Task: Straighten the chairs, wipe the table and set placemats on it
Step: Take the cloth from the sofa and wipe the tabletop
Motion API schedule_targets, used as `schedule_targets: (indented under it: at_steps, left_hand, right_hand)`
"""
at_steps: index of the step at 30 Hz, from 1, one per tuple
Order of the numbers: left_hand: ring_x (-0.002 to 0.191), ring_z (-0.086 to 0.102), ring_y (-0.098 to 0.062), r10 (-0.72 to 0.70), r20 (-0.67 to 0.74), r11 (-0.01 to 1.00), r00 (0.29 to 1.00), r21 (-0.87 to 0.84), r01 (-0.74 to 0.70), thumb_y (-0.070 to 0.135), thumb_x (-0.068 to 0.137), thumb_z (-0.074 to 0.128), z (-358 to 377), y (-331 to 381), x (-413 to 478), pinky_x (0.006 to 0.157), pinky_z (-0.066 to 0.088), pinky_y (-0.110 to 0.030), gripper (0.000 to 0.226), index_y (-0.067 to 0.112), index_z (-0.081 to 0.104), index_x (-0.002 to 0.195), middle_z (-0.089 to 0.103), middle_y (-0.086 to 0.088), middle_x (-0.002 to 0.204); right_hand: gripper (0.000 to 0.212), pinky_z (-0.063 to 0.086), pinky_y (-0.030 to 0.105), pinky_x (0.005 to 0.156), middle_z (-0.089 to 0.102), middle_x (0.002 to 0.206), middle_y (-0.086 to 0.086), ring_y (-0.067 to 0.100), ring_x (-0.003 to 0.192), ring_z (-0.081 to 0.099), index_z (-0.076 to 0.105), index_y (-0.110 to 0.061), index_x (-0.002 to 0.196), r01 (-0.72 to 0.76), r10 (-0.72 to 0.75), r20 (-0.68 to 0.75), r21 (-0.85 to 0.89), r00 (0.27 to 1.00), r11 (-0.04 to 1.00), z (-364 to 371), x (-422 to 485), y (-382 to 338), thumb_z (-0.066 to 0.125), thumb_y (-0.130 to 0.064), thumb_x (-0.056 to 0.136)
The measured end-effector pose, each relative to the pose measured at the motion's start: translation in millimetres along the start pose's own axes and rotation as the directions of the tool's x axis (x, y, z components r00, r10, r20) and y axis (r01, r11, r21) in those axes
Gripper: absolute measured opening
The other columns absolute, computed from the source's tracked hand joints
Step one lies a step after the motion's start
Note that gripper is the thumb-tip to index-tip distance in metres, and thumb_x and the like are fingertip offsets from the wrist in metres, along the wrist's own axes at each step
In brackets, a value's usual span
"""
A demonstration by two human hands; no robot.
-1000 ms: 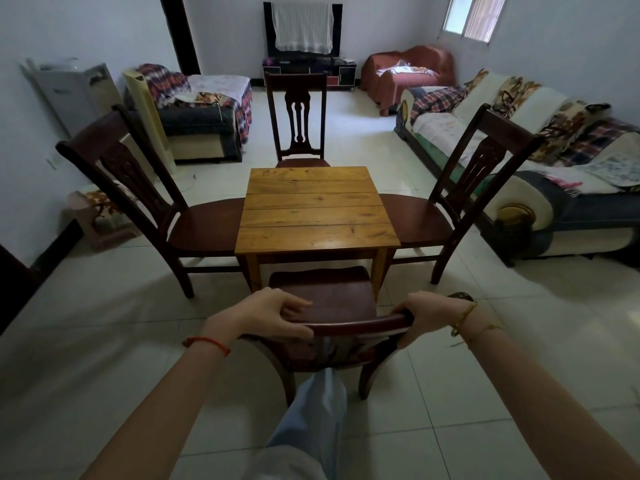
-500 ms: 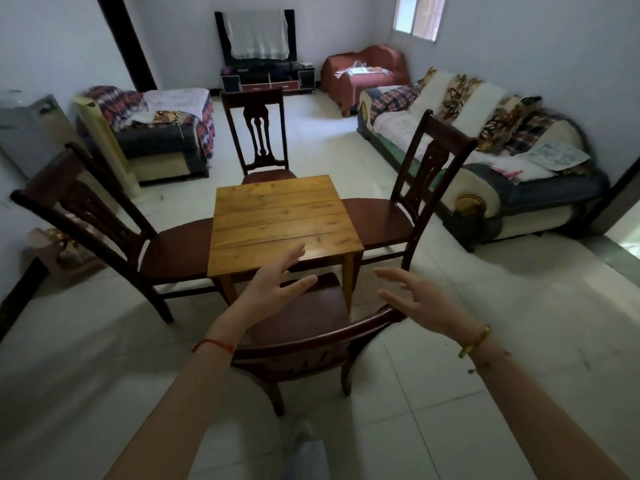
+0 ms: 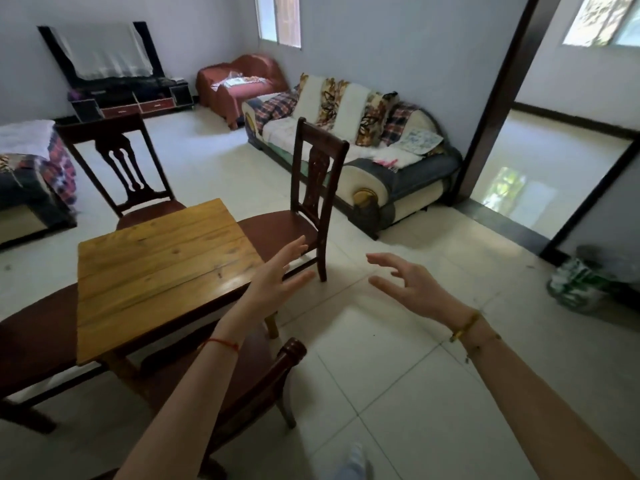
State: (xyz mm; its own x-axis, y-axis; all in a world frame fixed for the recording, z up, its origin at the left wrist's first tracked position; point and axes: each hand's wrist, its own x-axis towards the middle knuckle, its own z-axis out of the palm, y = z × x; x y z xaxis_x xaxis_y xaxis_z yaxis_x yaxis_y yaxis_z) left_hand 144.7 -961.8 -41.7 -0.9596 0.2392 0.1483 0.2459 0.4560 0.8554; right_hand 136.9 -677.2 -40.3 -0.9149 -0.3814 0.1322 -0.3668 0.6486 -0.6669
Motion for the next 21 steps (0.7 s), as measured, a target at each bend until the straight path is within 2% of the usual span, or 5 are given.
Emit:
schedule_targets:
  at_steps: [3, 10, 16, 21]
  left_hand:
    - [0.138, 0.044, -0.01, 0.029, 0.034, 0.999, 0.999, -0.032, -0.028, 0.041, 0.088, 0.066, 24, 3, 54, 0.112, 0.041, -0.038, 0.073, 0.025, 0.035, 0.152, 0.048, 0.005, 0.148]
    - [0.135, 0.046, -0.006, 0.112, 0.11, 0.991, 0.988, -0.082, -0.104, 0.047, 0.084, 0.064, 66, 12, 192, 0.113, 0.04, -0.038, 0.076, 0.027, 0.036, 0.151, 0.049, 0.006, 0.147]
    - [0.136, 0.043, -0.003, 0.138, 0.172, 0.988, 0.975, -0.097, -0.123, 0.039, 0.088, 0.066, 95, 21, 306, 0.112, 0.038, -0.029, 0.073, 0.024, 0.035, 0.152, 0.048, 0.006, 0.148]
    - [0.137, 0.043, -0.006, 0.137, 0.185, 0.989, 0.973, -0.074, -0.125, 0.032, 0.089, 0.069, 118, 16, 402, 0.113, 0.035, -0.029, 0.073, 0.023, 0.034, 0.153, 0.048, 0.004, 0.148]
  right_hand:
    - [0.058, 0.044, 0.029, 0.104, 0.055, 0.137, -0.005, 0.006, 0.124, 0.05, 0.047, -0.02, 0.141, -0.037, 0.037, -0.025, -0.006, 0.999, 0.999, -28, 16, 34, 0.057, -0.047, 0.091]
    - [0.059, 0.045, 0.03, 0.104, 0.053, 0.133, -0.015, 0.0, 0.123, 0.049, 0.045, -0.029, 0.141, -0.12, 0.118, -0.072, -0.02, 0.99, 0.993, -99, 77, 113, 0.056, -0.054, 0.089]
    - [0.068, 0.043, 0.03, 0.105, 0.055, 0.134, -0.009, 0.005, 0.124, 0.049, 0.042, -0.027, 0.143, -0.168, 0.17, -0.12, 0.026, 0.978, 0.985, -161, 136, 166, 0.059, -0.054, 0.083]
    - [0.079, 0.04, 0.026, 0.105, 0.054, 0.137, -0.008, 0.004, 0.125, 0.048, 0.04, -0.026, 0.145, -0.162, 0.17, -0.118, 0.076, 0.978, 0.984, -203, 205, 223, 0.067, -0.054, 0.077]
